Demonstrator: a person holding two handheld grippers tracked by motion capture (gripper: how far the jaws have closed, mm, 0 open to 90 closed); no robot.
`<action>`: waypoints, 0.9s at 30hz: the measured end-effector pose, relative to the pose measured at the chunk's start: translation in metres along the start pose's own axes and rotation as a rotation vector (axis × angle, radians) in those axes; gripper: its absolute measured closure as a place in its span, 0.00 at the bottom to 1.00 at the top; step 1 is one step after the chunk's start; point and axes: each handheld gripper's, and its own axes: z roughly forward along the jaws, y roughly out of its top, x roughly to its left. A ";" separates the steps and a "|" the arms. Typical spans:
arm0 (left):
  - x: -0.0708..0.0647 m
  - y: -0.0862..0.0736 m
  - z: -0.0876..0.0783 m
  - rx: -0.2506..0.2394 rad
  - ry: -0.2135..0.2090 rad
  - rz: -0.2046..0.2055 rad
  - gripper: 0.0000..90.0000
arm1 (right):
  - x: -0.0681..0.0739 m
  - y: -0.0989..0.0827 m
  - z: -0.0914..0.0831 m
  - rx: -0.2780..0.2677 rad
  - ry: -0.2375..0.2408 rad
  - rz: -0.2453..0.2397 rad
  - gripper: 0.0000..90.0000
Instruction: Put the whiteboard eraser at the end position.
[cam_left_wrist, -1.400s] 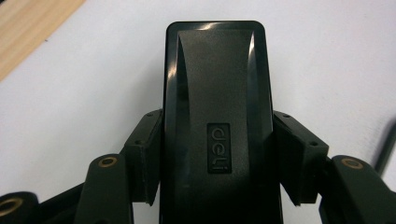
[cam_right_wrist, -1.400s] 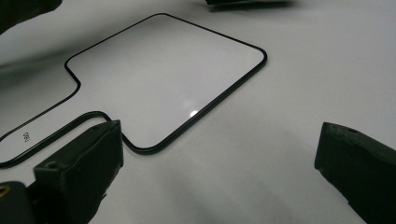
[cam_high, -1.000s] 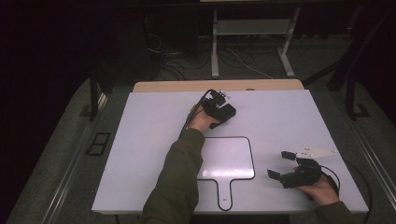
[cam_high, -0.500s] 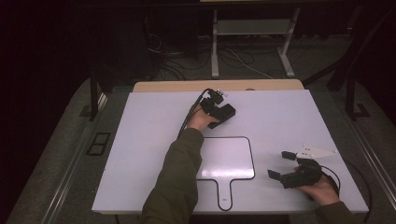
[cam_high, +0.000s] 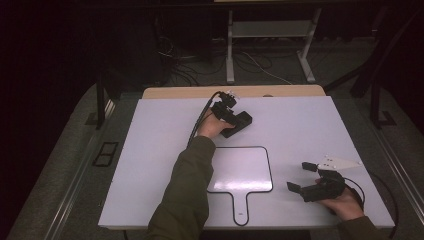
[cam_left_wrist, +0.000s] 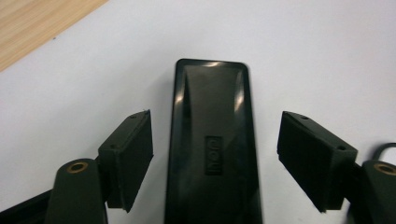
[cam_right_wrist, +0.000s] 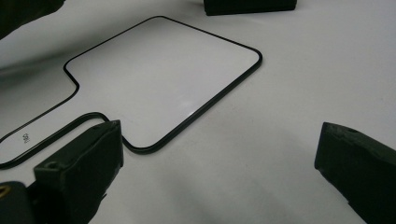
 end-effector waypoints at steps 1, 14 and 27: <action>-0.001 0.000 -0.001 -0.013 -0.001 -0.004 0.27 | 0.000 0.000 0.000 0.000 0.000 -0.001 0.00; -0.017 -0.011 -0.027 -0.095 -0.022 0.052 0.17 | -0.001 0.000 0.002 0.009 -0.003 -0.003 0.00; -0.034 -0.036 -0.056 -0.166 -0.052 0.064 0.14 | -0.003 -0.001 0.003 0.009 -0.006 -0.002 0.00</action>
